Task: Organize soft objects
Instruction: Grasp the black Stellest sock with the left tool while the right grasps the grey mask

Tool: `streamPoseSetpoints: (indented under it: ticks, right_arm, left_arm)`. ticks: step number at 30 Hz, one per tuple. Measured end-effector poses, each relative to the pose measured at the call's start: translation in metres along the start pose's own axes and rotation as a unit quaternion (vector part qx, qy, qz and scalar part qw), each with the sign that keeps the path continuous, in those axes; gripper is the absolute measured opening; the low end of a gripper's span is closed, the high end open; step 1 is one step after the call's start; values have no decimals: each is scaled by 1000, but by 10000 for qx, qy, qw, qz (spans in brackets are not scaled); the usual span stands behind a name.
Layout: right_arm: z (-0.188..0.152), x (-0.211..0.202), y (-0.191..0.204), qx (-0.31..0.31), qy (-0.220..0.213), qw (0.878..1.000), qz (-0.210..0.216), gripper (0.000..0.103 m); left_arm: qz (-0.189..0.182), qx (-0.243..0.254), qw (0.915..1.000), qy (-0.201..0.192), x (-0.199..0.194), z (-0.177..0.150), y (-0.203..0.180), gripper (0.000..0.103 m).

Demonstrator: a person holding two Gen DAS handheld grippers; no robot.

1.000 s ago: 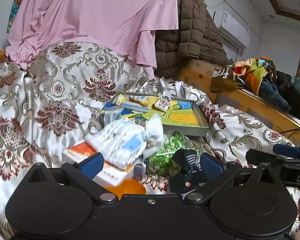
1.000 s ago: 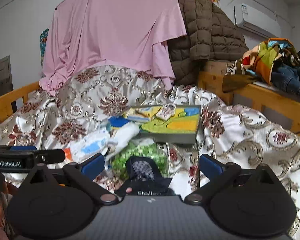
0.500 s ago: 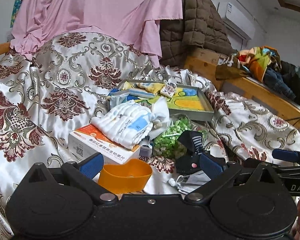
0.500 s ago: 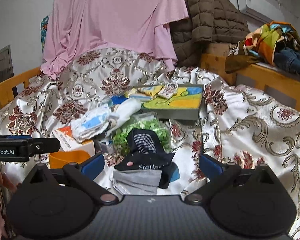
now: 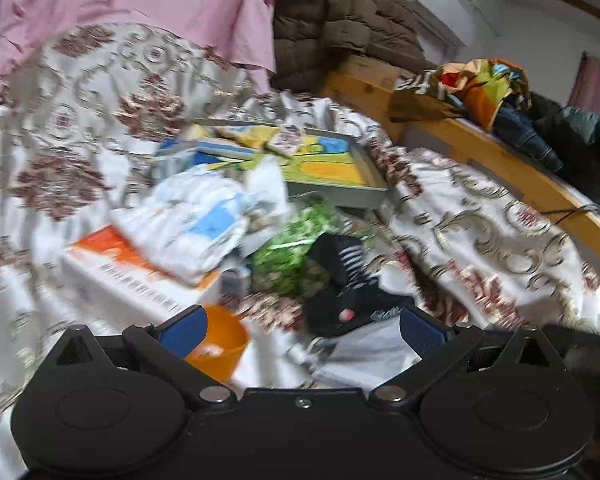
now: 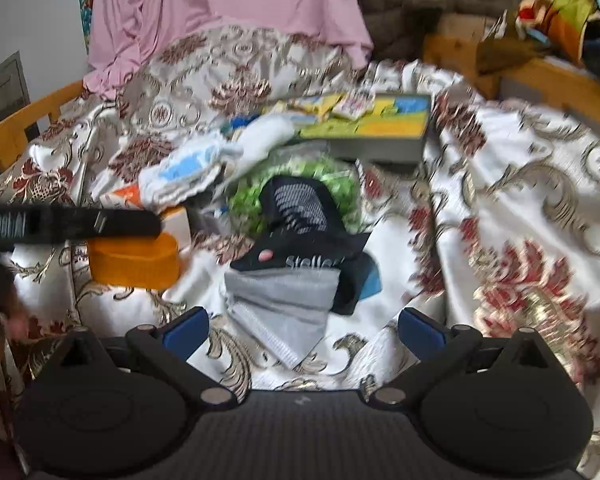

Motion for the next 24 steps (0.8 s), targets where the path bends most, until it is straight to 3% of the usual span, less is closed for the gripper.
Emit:
streamPoseSetpoints:
  ticks: [4,13,24]
  right_arm:
    - [-2,16,-4,111,141,9998,48,103]
    - [-2,38,-10,313,199,9992,151,103]
    - [-1,53,9,-311,182,9993,104,98]
  left_arm:
    - [-239,40,9997,86,26,12,-9,102]
    - [-896,-96,9926,808,89,10,-28,102]
    - [-1411,-229,9814,1279,134,8,-44,101]
Point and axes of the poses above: each gripper's, at about its wrist camera, not at the fingertips, and x roughly the way its jaws point, y to its left, z to its top, the point moved 7 cm from there along x, roughly the way its jaws point, and after that the axes turned 8 degrees about z, right-handed, at the moved point
